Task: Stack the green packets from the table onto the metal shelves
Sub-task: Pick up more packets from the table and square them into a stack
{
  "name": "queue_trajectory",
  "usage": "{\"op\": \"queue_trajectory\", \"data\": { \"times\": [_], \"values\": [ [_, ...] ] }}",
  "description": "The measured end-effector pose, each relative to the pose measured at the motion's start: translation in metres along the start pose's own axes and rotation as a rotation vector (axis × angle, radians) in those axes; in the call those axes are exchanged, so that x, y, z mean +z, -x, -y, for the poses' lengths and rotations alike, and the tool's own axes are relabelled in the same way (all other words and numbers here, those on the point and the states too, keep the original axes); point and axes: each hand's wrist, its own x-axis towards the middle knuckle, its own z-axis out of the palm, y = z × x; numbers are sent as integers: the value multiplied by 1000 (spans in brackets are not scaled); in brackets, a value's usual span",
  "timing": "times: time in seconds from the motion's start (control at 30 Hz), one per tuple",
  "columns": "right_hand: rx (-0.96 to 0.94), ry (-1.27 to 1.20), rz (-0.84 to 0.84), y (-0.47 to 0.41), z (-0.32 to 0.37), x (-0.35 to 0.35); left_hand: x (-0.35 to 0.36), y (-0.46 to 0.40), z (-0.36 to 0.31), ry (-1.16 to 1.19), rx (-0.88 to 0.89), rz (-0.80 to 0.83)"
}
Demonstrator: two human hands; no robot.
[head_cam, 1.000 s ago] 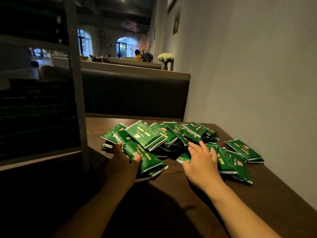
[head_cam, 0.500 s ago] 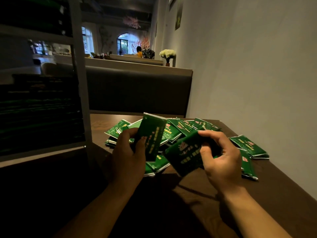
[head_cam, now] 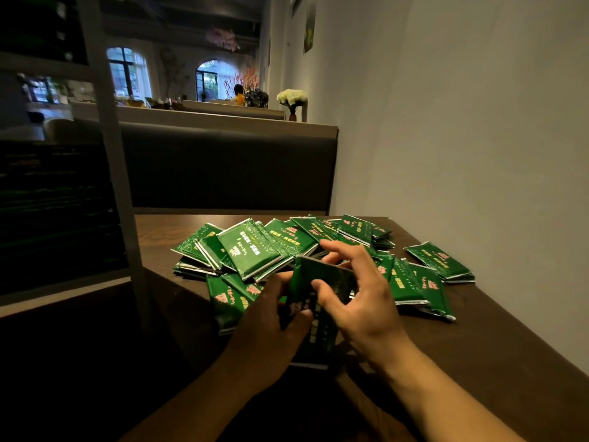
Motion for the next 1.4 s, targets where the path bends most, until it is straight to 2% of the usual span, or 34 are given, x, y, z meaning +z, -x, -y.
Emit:
{"op": "queue_trajectory", "data": {
  "times": [0.1,0.2,0.27,0.37,0.53,0.77,0.97,1.13,1.4],
  "values": [
    [38,29,-161,-5,-6,-3,2,-1,-2,6,-28,-92],
    [147,262,-295,-15,-27,-13,1,-3,-3,200,-68,-185],
    [322,489,-192,-18,-45,-20,-2,-4,-5,313,-74,-246],
    [554,745,70,-17,-60,-24,-4,-5,-5,378,-83,-283],
    [653,952,311,-20,-60,-15,-4,-6,-3,363,-79,-296],
    [692,680,218,-22,-52,-18,-2,-5,-4,351,-75,-271],
    [653,753,457,-19,-42,-14,-3,-5,-2,336,-116,-218],
    [685,659,444,-13,-35,-7,-4,-8,0,310,-140,-233],
    [801,459,524,-16,-31,-13,-5,-9,1,323,-124,-280]
  ]
}}
